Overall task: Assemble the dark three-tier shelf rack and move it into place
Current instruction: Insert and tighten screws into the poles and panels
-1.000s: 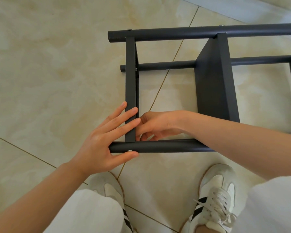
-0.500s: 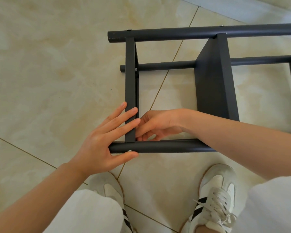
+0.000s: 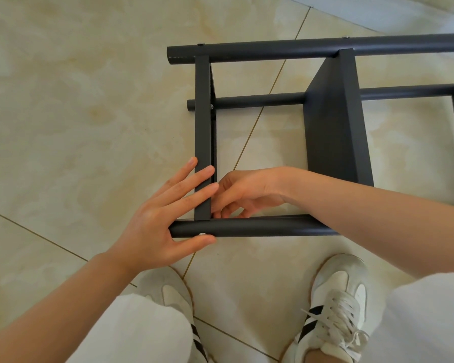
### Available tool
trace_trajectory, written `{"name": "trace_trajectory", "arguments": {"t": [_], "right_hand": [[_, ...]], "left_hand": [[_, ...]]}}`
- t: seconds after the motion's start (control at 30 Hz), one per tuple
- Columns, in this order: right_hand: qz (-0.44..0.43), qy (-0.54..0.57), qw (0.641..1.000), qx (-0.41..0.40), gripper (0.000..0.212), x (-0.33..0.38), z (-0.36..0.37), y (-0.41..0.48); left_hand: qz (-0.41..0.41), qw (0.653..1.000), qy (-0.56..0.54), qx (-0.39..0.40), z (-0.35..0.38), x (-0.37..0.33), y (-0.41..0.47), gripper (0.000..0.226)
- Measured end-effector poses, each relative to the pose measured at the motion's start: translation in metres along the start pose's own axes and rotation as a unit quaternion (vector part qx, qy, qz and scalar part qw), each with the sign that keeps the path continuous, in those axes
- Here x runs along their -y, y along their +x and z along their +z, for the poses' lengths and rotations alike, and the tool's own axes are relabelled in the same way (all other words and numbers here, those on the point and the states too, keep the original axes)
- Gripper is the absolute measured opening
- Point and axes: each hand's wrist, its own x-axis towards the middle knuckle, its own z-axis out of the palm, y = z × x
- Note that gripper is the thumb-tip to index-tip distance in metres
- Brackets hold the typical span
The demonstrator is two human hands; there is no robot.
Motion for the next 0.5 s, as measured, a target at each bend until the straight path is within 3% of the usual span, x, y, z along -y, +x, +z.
{"name": "trace_trajectory", "arguments": {"t": [0.23,0.5], "right_hand": [[-0.025,0.019,0.999,0.012,0.023,-0.0015,-0.0016,0.0005],[-0.021,0.021,0.999,0.015,0.016,-0.0026,-0.0034,0.0009]], "left_hand": [[-0.004,1.0,0.002,0.003,-0.0005,-0.0014,0.0005,0.069],[-0.002,1.0,0.003,0.0,-0.0005,-0.0013,0.0005,0.07]]}}
